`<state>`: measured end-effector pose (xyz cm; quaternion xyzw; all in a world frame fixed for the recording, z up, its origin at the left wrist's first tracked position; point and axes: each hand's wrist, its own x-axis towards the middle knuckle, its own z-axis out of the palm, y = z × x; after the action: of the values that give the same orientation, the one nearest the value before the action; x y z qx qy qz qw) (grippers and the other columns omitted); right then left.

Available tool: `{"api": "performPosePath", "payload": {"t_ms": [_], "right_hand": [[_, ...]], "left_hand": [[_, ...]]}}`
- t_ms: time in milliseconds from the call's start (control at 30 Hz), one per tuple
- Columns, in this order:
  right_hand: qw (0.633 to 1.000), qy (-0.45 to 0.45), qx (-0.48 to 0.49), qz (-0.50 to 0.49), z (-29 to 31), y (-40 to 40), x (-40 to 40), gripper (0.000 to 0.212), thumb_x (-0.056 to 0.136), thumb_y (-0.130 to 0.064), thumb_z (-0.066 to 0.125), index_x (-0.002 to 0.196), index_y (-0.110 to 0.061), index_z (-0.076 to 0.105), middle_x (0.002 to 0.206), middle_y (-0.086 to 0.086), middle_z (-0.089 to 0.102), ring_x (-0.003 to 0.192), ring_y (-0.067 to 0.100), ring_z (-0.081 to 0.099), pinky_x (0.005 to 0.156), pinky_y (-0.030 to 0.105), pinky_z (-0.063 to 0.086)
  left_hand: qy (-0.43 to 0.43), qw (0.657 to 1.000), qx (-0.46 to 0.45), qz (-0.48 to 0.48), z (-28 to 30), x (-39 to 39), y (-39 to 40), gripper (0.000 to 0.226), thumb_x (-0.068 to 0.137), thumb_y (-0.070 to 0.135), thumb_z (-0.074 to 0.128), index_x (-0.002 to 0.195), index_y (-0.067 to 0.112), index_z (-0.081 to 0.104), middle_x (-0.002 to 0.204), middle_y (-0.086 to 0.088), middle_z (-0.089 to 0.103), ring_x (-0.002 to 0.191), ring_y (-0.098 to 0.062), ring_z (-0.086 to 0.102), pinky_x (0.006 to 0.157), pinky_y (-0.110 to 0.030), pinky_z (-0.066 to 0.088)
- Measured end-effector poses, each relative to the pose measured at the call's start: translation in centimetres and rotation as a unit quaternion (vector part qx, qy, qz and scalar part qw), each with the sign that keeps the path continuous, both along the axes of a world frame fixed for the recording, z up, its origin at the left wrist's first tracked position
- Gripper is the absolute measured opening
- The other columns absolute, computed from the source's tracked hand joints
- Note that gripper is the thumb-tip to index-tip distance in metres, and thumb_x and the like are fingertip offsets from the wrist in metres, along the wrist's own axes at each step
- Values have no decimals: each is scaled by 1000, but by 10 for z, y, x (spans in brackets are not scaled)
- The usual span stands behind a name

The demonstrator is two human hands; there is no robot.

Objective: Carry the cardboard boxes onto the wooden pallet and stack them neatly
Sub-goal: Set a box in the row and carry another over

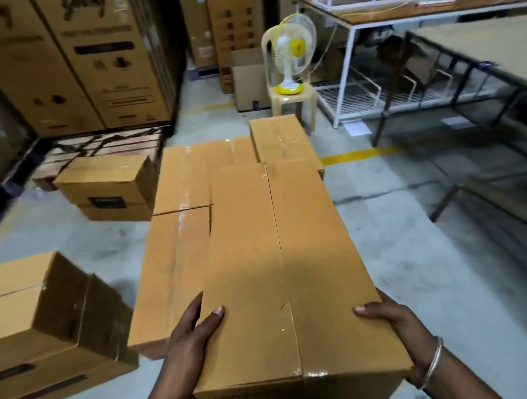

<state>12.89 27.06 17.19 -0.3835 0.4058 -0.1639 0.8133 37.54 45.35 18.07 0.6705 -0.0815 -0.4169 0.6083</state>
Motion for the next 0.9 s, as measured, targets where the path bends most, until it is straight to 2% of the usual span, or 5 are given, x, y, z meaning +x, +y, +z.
{"api": "performPosePath", "payload": {"t_ms": [200, 300, 567, 767, 900], "right_hand": [[998, 28, -5, -47, 6, -64, 16, 95, 40, -15, 86, 129, -3, 55, 118, 28, 65, 95, 46, 65, 78, 49, 56], [998, 36, -14, -43, 8, -91, 24, 101, 30, -17, 92, 124, -3, 58, 106, 27, 68, 82, 42, 68, 66, 44, 58], [995, 54, -3, -85, -9, -163, 22, 48, 80, 0, 60, 127, 7, 54, 93, 23, 71, 70, 36, 71, 58, 38, 58], [994, 104, 13, -27, -52, -243, 12, 91, 46, -17, 90, 129, -1, 56, 115, 31, 65, 89, 46, 67, 68, 45, 58], [992, 118, 32, 3, -91, -305, 5, 100, 37, -21, 93, 128, -5, 56, 115, 28, 66, 92, 48, 67, 68, 47, 57]], "left_hand": [[43, 993, -27, -106, -27, 43, -91, 34, 87, 32, 68, 119, 41, 61, 117, 6, 71, 104, -23, 69, 78, -37, 54], [36, 987, -27, -157, -40, 61, -129, 69, 74, 50, 75, 137, 39, 50, 130, 4, 63, 109, -23, 65, 81, -37, 55], [54, 973, -25, -223, -60, 69, -220, 58, 93, 29, 58, 145, 39, 34, 125, 8, 56, 105, -21, 64, 72, -31, 54], [110, 976, -5, -187, -86, 51, -270, 88, 69, 44, 82, 142, 41, 33, 124, 12, 51, 106, -20, 61, 71, -29, 57], [114, 979, 36, -163, -116, 38, -305, 70, 87, 13, 69, 144, 37, 37, 121, 18, 53, 108, -9, 56, 76, -24, 54]]}}
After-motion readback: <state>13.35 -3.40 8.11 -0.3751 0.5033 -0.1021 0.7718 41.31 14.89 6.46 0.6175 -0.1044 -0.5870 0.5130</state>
